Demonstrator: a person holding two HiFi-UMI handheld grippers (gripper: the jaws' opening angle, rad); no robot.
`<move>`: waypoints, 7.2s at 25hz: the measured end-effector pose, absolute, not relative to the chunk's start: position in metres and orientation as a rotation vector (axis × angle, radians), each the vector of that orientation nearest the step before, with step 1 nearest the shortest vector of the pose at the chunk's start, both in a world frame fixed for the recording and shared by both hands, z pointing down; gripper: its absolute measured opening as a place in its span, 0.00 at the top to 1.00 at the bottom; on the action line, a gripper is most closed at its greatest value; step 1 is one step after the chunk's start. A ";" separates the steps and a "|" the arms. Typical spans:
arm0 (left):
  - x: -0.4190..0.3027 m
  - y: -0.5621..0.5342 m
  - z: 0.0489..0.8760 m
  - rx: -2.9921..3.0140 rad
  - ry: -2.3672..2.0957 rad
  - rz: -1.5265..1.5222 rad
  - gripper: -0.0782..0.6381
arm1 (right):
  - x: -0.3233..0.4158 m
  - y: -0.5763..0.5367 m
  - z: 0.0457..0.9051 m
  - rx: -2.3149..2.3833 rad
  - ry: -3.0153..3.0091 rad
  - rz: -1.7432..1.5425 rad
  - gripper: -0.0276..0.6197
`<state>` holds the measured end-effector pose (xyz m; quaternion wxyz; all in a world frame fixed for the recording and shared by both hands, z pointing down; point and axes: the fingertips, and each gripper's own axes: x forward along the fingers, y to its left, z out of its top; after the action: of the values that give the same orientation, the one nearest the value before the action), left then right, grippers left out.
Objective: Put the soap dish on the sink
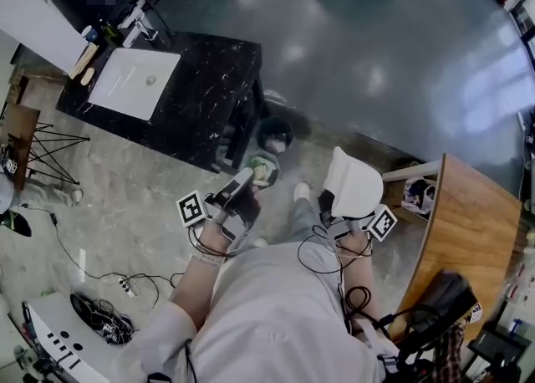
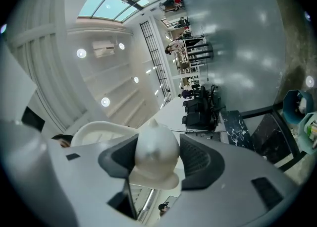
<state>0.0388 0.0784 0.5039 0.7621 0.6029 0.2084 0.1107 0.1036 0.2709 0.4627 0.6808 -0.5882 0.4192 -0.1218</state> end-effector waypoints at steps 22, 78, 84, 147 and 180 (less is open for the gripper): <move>0.172 0.098 0.480 1.392 0.226 0.008 0.88 | 0.293 0.245 0.454 -1.119 1.138 -0.538 0.56; -0.099 -0.228 0.503 1.351 -0.331 -0.665 0.88 | 0.176 -0.249 0.548 -1.487 1.721 -1.108 0.56; -0.120 -0.239 0.512 1.326 -0.366 -0.688 0.88 | 0.167 -0.274 0.573 -1.604 1.763 -1.148 0.56; -0.120 -0.225 0.509 1.303 -0.324 -0.720 0.88 | 0.122 -0.260 0.501 -1.901 2.022 -0.747 0.55; 0.201 -0.054 0.458 1.334 0.299 -0.064 0.88 | 0.317 0.073 0.422 -1.625 1.144 -0.531 0.78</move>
<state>0.2008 -0.0540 0.4578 0.7748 0.6161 0.1383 -0.0295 0.3167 0.0730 0.4223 0.5162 -0.6766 0.4763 -0.2211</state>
